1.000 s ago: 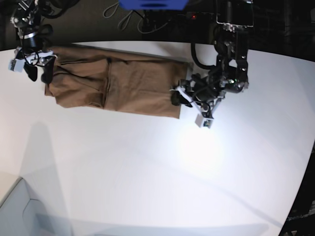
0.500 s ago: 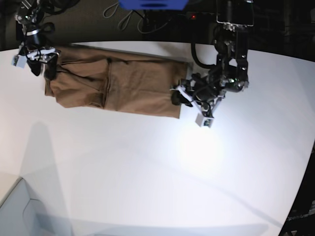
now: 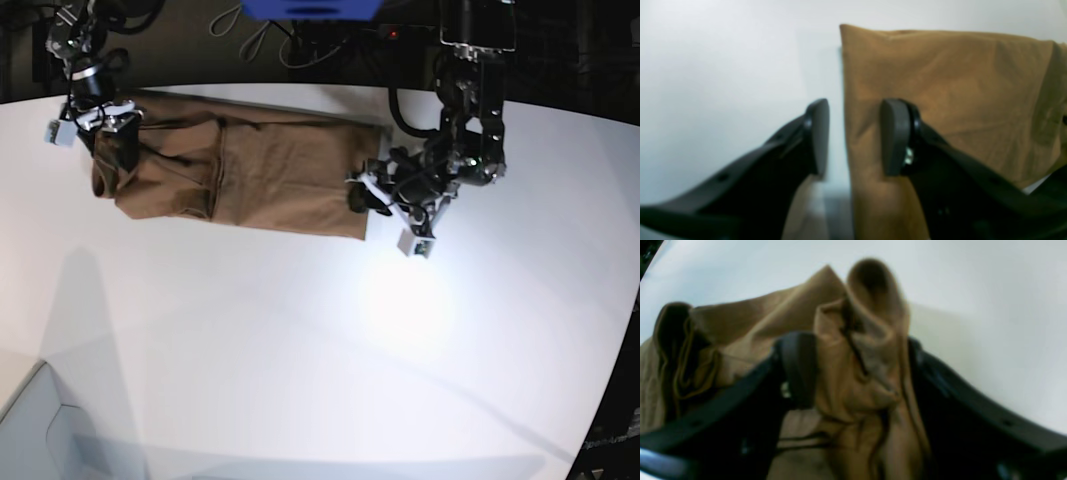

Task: Layout the t-shirt on the table in an organized manner, then fold the t-shirt properly
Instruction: 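Lay the folded end down and release it with the left gripper, then lift the shirt end with the right gripper and fold it toward the left gripper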

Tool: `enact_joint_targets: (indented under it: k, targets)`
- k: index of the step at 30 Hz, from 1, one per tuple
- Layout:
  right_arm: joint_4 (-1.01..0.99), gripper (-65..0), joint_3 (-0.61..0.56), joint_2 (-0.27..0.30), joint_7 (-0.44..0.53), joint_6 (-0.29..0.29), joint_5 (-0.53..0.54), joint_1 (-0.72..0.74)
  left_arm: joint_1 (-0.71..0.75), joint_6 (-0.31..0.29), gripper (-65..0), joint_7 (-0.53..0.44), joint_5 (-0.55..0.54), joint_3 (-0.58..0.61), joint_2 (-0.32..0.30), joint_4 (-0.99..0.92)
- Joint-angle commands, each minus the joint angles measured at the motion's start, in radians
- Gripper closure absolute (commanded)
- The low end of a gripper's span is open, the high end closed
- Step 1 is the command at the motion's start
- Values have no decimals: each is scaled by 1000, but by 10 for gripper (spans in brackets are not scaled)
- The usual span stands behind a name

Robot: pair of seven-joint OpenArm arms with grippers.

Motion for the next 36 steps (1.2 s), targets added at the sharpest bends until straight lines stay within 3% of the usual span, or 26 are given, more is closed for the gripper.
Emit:
enact_joint_targets:
  k: [1,6,11,18,27,30,33,36]
  targets:
    - [0,-276,-9,1,-51,6,-25,-10,12,14,-256,72,42,-2,-5,-4]
    - [0,-172,-10,1,-57,6,-25,-4,13,14,-256,72,42,-7,-6,-4]
    - [2,0,-10,6,-52,6,-25,-3,13,14,-256,75,41,-8,-6,-3]
    - [144,0,-10,-2,-57,6,-25,-6,32,18,-256,81,41,-8,-6,108]
    - [362,0,-7,-59,-59,6,-25,-39,114,20,-249,82,41,-10,-32,330]
    - [370,0,-7,-59,-59,6,-25,-41,139,20,-156,82,41,-11,-35,370]
    - [373,0,-3,-68,-59,6,-25,-43,164,20,0,82,42,-60,-32,364]
    - [375,0,-3,-71,-59,6,-25,-43,170,21,-13,107,45,-108,-26,313]
